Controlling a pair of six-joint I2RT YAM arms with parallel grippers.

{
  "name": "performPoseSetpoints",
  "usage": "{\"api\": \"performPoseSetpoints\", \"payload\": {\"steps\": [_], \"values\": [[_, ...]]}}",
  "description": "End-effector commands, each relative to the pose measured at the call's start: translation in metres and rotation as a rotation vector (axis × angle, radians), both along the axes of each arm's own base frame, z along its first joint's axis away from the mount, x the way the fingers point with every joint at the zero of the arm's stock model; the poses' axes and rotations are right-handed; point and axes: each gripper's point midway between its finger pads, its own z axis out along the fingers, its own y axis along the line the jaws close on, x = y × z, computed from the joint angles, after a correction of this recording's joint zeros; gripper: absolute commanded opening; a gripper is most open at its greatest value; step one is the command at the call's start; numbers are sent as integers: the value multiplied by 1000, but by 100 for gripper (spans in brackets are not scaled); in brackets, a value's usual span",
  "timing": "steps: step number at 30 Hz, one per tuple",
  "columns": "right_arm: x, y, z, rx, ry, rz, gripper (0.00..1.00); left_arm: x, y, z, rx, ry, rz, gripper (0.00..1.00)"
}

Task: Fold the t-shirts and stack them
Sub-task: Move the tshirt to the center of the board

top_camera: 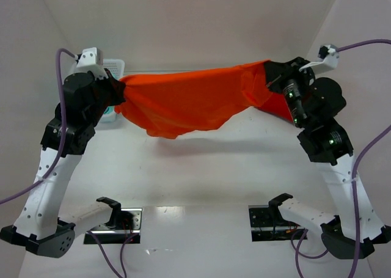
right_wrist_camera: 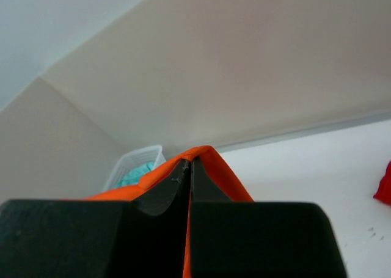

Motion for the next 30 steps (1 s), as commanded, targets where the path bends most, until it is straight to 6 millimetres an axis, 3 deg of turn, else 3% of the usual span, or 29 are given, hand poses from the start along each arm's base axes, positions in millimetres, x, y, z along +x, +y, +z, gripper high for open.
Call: {"api": "performPoseSetpoints", "payload": {"steps": [1,7,10,15,20,23,26,28,30], "values": [[-24,-26,43,3,-87,-72,0,-10,5,1,-28,-37,16,3],[-33,-28,46,-1,-95,-63,0,-32,-17,-8,-87,-26,-129,3],[-41,-32,41,6,-91,-64,0,-42,-29,-34,-102,51,-195,3],[-32,-35,-5,-31,23,-103,0,-57,-30,-80,-89,163,-217,3],[-18,-22,-59,-52,126,-66,0,-60,-22,-104,-50,211,-190,9],[0,-13,-80,-70,182,-63,0,-48,-22,-113,-30,236,-172,6],[26,-7,-89,-112,207,-80,0,-19,-28,-111,-30,217,-158,4],[40,-5,-81,-129,202,-92,0,4,-33,-115,-19,237,-154,3],[61,-10,-67,-136,192,-117,0,41,-34,-111,-2,240,-131,1]]}}
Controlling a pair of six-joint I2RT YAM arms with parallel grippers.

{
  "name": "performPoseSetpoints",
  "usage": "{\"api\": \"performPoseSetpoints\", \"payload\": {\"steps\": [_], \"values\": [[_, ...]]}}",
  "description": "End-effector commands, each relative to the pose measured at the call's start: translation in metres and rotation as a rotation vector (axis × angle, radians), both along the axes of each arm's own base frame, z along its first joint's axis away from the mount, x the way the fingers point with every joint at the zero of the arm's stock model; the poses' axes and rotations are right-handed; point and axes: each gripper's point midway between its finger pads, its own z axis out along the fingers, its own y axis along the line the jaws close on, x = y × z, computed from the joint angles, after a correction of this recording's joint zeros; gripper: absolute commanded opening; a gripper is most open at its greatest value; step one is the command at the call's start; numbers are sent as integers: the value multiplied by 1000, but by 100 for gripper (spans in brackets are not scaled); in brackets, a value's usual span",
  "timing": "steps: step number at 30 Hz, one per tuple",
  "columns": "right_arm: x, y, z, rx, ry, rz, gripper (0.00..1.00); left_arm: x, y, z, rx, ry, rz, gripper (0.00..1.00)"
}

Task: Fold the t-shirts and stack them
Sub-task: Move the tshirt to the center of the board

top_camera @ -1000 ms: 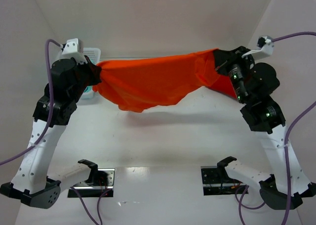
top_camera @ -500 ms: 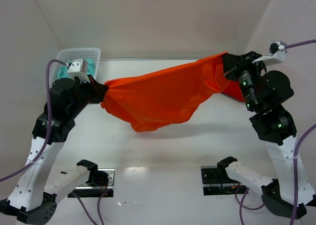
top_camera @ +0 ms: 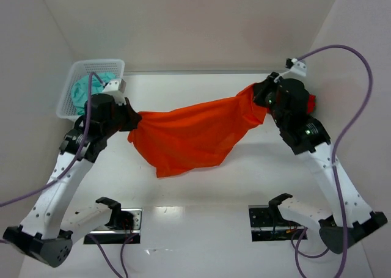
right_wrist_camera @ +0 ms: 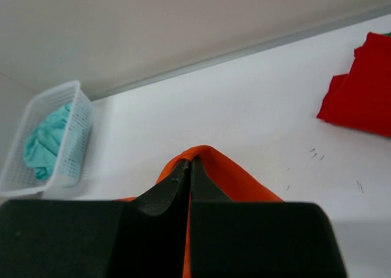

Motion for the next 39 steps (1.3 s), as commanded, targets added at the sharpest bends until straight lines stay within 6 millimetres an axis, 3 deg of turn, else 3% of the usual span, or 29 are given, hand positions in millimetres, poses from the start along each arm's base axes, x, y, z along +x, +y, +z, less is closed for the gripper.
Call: {"api": "performPoseSetpoints", "payload": {"steps": [1,2,4,6,8,10,12,14,16,17,18,19,20,21,22,23,24,26,27,31,33,37,39], "values": [[39,-11,56,-2,-117,-53,0,77,-2,27,24,-78,47,0],[59,-10,57,-13,-111,-54,0,98,-1,40,22,-103,56,0],[67,-14,91,-15,-173,-66,0,130,-3,69,0,-154,48,0],[78,-15,120,-32,-219,-84,0,152,9,96,-9,-212,65,0],[83,-14,140,-39,-240,-84,0,169,7,136,-13,-288,61,0],[78,-15,167,-25,-291,-82,0,180,5,143,5,-301,48,0],[74,-14,170,-22,-301,-74,0,177,4,151,8,-310,35,0],[61,-16,169,-1,-306,-65,0,171,0,141,1,-286,8,1],[43,-17,146,24,-273,-42,0,154,-2,113,-8,-236,-15,7],[43,-10,107,23,-199,-9,0,135,-2,116,-27,-247,-26,10],[26,-9,76,52,-144,13,0,125,-6,75,-37,-157,-48,17],[9,-7,89,91,-179,43,0,114,-8,61,-42,-127,-66,28],[3,9,45,101,-86,130,0,98,-7,56,-45,-112,-74,50],[-12,16,29,143,-45,180,0,87,-5,41,-39,-66,-75,67],[-20,26,-16,163,61,229,0,73,-3,25,-34,-27,-74,84],[-30,37,-54,187,159,286,3,63,0,15,-27,-5,-67,95],[-45,53,-81,224,252,377,13,55,3,9,-20,10,-57,99],[-76,54,-146,248,464,377,80,37,15,17,0,-12,-15,100],[-81,47,-150,239,467,346,98,32,17,20,3,-15,-8,100],[-83,24,-109,237,308,235,100,20,17,39,-16,-58,-9,100],[-78,24,-107,223,308,229,100,21,12,44,-33,-77,-36,100],[-63,28,-123,181,368,228,100,22,3,19,-43,-11,-96,100],[-59,30,-130,180,361,234,100,28,1,-4,-40,46,-100,100]]}}
